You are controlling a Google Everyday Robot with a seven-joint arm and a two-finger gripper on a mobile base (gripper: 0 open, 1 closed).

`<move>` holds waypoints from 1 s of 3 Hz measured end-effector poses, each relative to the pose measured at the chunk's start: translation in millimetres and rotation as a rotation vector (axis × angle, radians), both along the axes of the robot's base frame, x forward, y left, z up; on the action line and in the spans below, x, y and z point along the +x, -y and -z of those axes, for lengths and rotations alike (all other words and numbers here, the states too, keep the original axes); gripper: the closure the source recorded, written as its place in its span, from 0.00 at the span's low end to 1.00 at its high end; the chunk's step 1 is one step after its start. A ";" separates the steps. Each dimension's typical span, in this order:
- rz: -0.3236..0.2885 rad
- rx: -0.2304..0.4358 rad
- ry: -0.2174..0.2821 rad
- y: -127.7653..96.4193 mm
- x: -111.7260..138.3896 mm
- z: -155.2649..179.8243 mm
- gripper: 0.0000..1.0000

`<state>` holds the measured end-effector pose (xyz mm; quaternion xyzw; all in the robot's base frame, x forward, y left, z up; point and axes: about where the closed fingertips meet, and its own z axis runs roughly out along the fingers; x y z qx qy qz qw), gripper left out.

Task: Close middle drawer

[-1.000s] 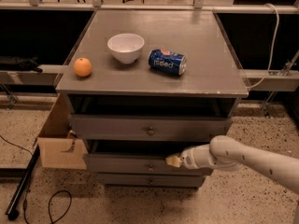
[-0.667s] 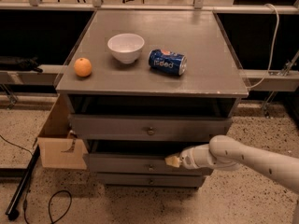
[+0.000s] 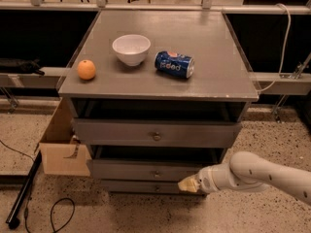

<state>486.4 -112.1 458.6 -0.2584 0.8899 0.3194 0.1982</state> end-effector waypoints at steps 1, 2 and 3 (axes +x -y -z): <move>-0.003 -0.001 -0.006 0.0 -4.7 0.9 0.03; 0.003 -0.023 -0.030 -31.4 38.6 25.4 0.00; 0.003 -0.023 -0.030 -31.4 38.6 25.4 0.00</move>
Offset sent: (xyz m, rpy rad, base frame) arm 0.0760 0.0521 -0.0379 -0.0476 0.0496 -0.0050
